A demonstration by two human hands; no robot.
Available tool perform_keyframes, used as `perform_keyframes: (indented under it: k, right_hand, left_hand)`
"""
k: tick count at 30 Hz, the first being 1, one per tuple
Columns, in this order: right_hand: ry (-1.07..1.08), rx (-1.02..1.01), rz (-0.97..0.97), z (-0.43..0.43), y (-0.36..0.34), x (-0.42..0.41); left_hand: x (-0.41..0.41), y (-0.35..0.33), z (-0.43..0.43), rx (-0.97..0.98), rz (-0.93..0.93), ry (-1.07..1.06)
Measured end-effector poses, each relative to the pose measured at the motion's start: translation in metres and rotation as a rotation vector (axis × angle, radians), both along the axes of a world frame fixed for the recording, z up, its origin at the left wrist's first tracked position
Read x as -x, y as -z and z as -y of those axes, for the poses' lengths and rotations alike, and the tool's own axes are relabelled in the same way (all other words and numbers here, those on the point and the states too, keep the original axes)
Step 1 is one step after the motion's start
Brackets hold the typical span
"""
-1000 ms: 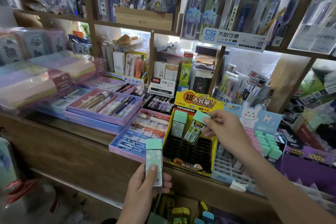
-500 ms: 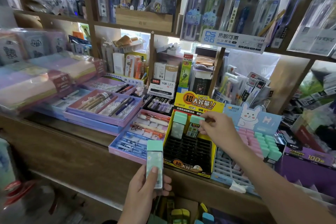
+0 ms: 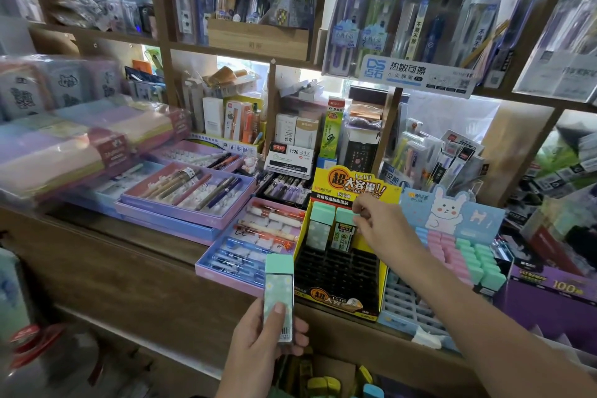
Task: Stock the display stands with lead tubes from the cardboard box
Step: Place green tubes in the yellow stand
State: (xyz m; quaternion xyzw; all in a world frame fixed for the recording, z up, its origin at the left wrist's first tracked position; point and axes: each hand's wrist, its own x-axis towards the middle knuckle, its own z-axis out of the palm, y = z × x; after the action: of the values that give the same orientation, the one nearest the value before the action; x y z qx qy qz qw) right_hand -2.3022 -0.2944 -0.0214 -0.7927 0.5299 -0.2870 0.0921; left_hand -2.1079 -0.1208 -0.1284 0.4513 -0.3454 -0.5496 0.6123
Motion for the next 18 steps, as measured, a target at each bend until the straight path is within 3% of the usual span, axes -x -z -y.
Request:
perform_keyframes:
  k: [11, 14, 18]
  right_hand:
    - [0.078, -0.015, -0.209, -0.006, -0.012, -0.004]
    - [0.007, 0.025, 0.013, -0.024, -0.012, -0.01]
    - [-0.203, -0.345, 0.282, -0.052, -0.009, -0.029]
  left_hand:
    - [-0.002, 0.001, -0.001, 0.004, 0.029, 0.017]
    - [-0.002, 0.001, -0.001, 0.004, 0.019, 0.027]
    - [-0.002, 0.002, 0.0, -0.003, 0.028, 0.032]
